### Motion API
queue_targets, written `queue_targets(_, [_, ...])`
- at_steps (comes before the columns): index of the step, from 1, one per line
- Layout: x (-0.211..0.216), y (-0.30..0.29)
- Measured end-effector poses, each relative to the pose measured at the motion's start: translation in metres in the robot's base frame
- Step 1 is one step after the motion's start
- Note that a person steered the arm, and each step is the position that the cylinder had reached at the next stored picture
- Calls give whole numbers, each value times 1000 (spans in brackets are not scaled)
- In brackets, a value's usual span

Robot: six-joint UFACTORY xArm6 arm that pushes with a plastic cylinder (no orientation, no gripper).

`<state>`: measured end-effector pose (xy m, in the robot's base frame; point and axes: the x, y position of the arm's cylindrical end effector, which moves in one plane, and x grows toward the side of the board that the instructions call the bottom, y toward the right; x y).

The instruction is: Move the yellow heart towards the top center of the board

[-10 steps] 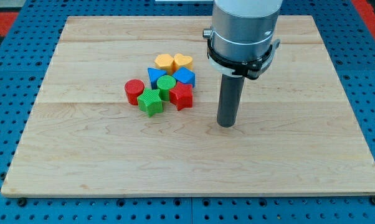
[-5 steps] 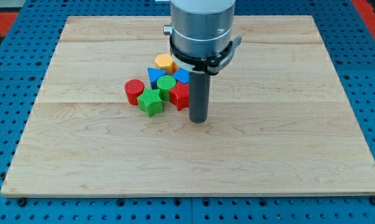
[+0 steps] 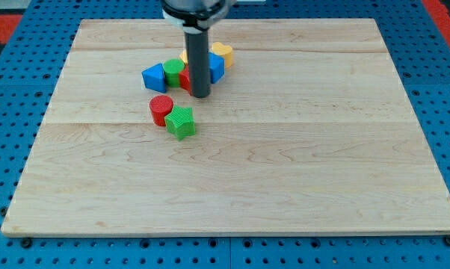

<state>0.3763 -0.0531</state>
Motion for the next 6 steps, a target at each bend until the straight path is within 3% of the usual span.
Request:
queue_targets(1, [-12, -4])
queue_targets(3, [-77, -21])
queue_targets(6, [-83, 64])
